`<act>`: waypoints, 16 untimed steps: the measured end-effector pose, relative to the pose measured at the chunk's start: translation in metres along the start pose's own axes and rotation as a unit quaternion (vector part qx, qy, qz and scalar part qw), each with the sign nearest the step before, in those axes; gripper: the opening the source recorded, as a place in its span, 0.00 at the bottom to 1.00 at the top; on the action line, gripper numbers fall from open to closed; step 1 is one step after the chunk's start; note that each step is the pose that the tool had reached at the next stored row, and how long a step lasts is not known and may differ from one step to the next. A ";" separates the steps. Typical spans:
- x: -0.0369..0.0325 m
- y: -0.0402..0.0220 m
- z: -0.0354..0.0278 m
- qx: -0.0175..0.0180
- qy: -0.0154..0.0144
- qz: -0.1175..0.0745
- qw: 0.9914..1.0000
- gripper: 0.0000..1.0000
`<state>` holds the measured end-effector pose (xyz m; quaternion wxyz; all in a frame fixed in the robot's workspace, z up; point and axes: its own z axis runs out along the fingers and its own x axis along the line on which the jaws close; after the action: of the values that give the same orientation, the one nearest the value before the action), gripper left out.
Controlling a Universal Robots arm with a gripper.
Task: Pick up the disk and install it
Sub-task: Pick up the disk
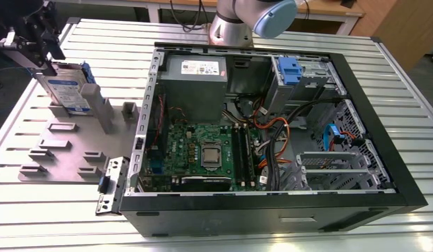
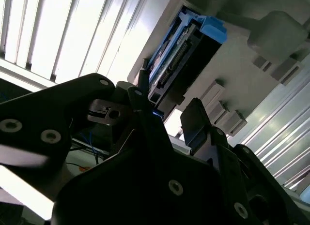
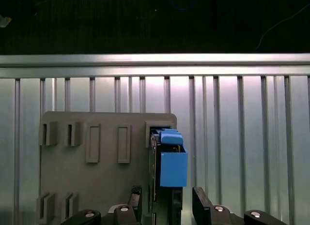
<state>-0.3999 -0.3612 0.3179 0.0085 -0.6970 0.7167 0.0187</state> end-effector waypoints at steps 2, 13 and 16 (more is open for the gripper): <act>0.0000 0.0000 0.0019 0.000 -0.001 -0.001 1.000 0.53; 0.0005 -0.0002 0.0131 0.000 -0.002 -0.002 1.000 0.53; 0.0006 -0.0003 0.0157 0.000 -0.002 -0.002 1.000 0.53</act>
<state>-0.3999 -0.3612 0.3022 0.0097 -0.6984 0.7154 0.0201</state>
